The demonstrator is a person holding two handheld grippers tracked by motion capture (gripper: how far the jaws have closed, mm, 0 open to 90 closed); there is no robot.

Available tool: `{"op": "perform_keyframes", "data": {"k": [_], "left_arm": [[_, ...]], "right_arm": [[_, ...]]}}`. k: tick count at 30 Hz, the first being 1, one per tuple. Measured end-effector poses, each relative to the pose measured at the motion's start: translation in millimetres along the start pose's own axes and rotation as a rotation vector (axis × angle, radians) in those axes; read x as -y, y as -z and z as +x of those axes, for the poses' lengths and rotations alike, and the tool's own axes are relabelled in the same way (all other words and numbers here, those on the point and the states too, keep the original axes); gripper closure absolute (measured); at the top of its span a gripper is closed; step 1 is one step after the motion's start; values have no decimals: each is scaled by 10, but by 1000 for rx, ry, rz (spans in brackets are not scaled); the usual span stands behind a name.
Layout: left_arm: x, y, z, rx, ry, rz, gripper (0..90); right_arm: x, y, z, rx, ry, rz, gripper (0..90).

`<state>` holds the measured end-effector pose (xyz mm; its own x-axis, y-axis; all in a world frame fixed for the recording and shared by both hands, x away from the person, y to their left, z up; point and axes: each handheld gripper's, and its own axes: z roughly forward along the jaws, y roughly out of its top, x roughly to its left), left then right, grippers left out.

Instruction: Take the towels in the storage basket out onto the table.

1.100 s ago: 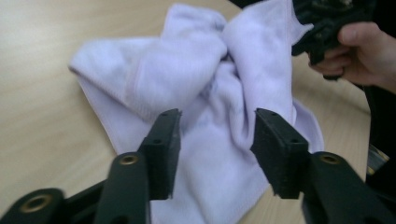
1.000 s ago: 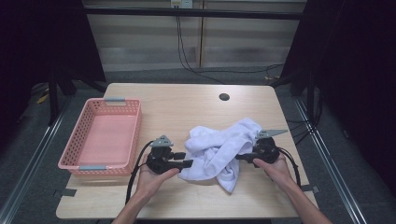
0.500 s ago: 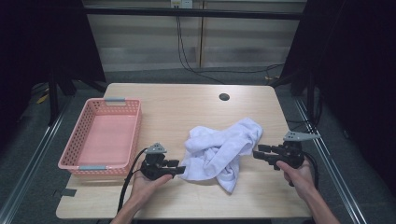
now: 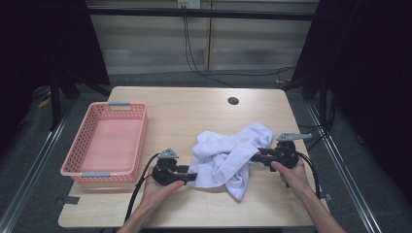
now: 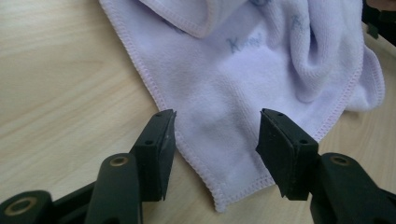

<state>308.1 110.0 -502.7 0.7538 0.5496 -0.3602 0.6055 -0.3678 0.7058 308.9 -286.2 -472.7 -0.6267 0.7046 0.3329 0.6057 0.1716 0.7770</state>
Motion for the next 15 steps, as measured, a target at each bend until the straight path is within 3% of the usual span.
{"op": "perform_keyframes", "data": {"k": [1, 3, 6, 8, 10, 12, 15], "left_arm": [[-3, -22, -13, -12, -1, 6, 464], [-14, -56, -16, 4, -7, 25, 495], [-36, -89, -45, 4, -48, 54, 766], [-46, -82, -57, 16, -54, 44, 862], [-68, -28, -66, 16, -50, 11, 875], [-112, 82, -68, 40, -28, -50, 876], [-211, 279, -61, 41, -12, -136, 876]], "right_arm": [[4, -16, 11, -7, 0, 5, 578], [8, -48, 37, -14, 14, 10, 652], [-7, -44, 71, -30, 25, 3, 840], [-26, -10, 83, -27, 28, -13, 881], [-55, 53, 72, -29, 26, -40, 887], [-78, 112, 54, -16, 24, -57, 888], [-148, 253, 13, 6, 21, -90, 889]]}}
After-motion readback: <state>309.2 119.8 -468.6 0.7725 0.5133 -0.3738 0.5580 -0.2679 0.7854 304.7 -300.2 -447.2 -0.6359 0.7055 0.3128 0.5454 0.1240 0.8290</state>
